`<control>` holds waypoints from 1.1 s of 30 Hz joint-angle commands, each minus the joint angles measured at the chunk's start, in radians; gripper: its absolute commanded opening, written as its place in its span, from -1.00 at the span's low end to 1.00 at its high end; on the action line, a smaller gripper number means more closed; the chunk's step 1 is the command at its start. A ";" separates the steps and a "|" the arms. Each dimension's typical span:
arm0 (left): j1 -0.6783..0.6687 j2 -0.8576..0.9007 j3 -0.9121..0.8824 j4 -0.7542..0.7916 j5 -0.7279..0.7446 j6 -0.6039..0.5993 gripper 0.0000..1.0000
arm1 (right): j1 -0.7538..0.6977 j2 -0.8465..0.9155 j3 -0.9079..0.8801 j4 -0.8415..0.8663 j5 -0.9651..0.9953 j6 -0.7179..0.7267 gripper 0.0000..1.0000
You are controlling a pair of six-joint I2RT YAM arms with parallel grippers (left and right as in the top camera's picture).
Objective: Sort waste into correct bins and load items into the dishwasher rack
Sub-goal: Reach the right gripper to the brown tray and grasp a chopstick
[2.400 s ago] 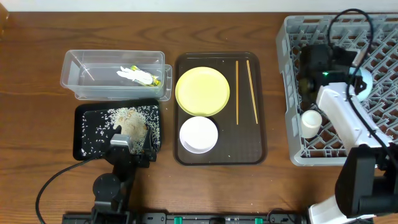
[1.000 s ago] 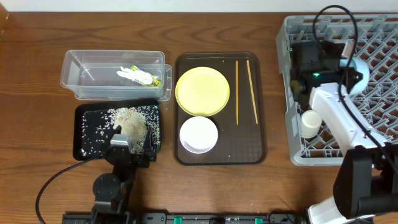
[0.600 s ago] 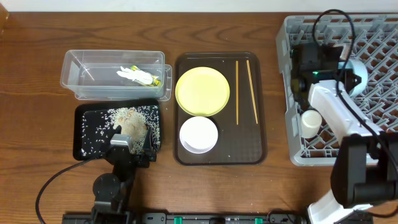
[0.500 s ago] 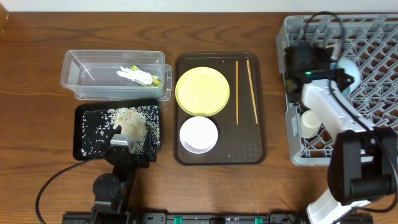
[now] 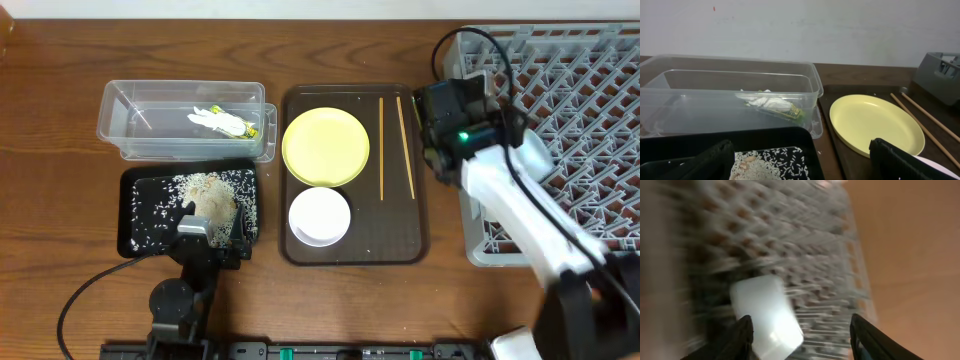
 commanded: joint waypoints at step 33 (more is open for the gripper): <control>0.005 -0.007 -0.026 -0.015 0.010 0.017 0.77 | 0.140 0.405 0.004 0.096 -0.805 0.590 -0.90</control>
